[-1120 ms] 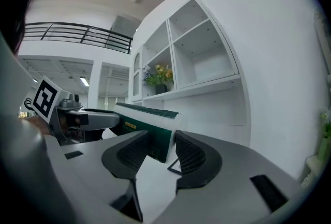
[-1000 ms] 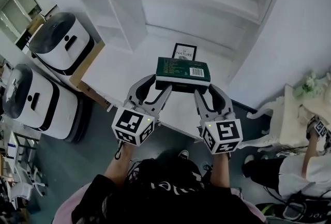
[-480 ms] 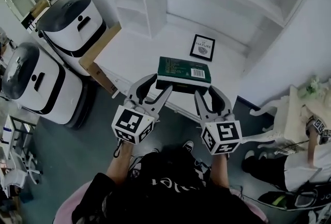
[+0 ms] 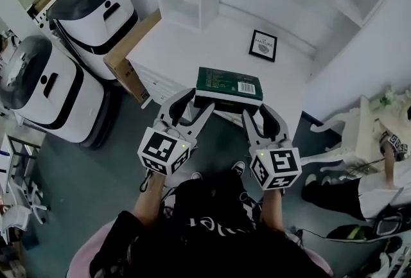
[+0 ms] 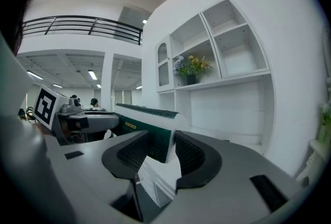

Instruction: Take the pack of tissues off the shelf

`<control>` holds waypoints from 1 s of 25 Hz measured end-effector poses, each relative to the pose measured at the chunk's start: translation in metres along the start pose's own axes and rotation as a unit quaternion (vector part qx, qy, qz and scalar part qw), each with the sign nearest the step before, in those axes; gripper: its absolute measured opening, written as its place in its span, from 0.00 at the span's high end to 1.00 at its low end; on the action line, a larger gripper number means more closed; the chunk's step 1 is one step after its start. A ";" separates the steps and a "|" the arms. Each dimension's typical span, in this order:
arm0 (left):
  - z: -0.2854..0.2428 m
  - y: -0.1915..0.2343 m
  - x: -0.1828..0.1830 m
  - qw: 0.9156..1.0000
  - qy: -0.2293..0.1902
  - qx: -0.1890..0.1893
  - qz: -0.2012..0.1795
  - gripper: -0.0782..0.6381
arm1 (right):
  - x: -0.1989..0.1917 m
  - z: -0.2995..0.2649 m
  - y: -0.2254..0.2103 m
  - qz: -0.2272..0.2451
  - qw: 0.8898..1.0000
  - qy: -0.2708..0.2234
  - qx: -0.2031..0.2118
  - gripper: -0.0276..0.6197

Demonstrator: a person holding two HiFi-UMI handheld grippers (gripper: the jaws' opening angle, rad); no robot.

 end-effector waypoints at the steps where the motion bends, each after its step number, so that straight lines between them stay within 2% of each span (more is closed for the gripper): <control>1: 0.006 0.002 -0.001 1.000 -0.001 -0.001 0.002 0.59 | 0.000 0.001 0.006 0.001 1.000 0.000 -0.001 0.67; 10: 0.033 0.021 -0.005 1.000 -0.003 -0.009 0.009 0.59 | 0.001 -0.004 0.039 0.009 1.000 0.003 -0.008 0.67; 25: 0.050 0.040 -0.001 1.000 -0.017 0.004 0.005 0.59 | 0.010 -0.017 0.060 0.027 1.000 -0.007 0.007 0.67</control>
Point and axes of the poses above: the fingertips, and each gripper's own axes: z backward along the fingers, y to its left, x out of its top, the point moved 2 cm from there along z, backward along the fingers, and after that the axes turned 6 degrees about z, right-handed, at the moved point
